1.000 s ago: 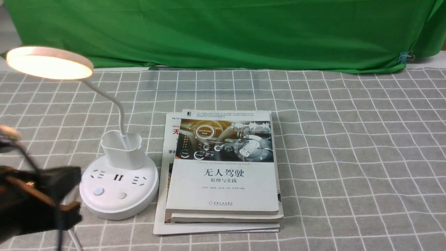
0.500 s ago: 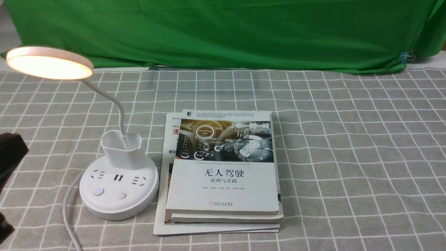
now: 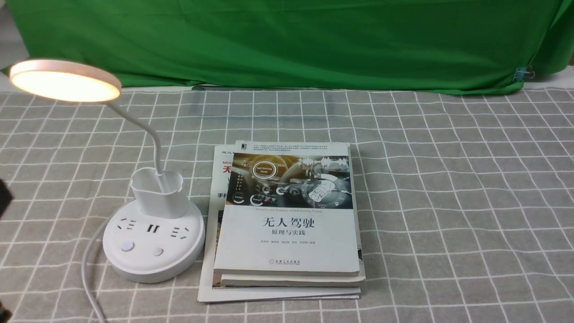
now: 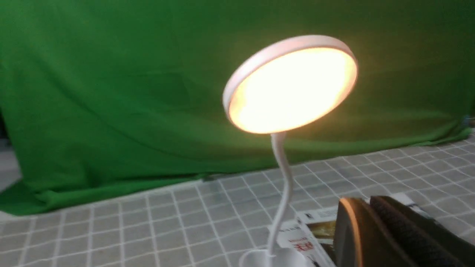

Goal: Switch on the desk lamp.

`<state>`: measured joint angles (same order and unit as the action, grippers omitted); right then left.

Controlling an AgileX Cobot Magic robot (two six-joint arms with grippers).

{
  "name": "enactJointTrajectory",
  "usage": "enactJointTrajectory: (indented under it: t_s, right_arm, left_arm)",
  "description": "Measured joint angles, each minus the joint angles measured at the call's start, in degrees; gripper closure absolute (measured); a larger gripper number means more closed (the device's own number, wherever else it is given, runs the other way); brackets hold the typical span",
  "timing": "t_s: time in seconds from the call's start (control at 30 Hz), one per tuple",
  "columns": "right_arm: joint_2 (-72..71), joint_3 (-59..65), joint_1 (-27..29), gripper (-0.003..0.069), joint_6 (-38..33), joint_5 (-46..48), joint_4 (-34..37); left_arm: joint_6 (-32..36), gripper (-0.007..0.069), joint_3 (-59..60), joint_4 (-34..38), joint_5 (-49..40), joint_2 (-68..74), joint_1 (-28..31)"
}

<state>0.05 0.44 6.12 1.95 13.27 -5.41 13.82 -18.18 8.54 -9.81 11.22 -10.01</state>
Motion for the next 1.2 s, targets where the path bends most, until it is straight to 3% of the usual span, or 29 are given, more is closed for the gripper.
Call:
enactJointTrajectory:
  t_s: [0.13,0.3,0.43,1.2]
  right_arm:
    - [0.0,0.0,0.0,0.0414,0.0,0.0,0.0]
    - [0.0,0.0,0.0,0.0414,0.0,0.0,0.0]
    - [0.0,0.0,0.0,0.0414,0.0,0.0,0.0]
    - [0.0,0.0,0.0,0.0414,0.0,0.0,0.0]
  left_arm:
    - [0.88,0.0606,7.8,-0.34,2.84,-6.87,6.69]
    - [0.93,0.0606,17.51,-0.48,0.27,-10.89,9.88]
    - [-1.55,0.0606,18.63,-0.08,-3.95,-11.22,10.04]
    - [-2.44,0.0606,18.62,-0.04,-3.26,-11.32,10.04]
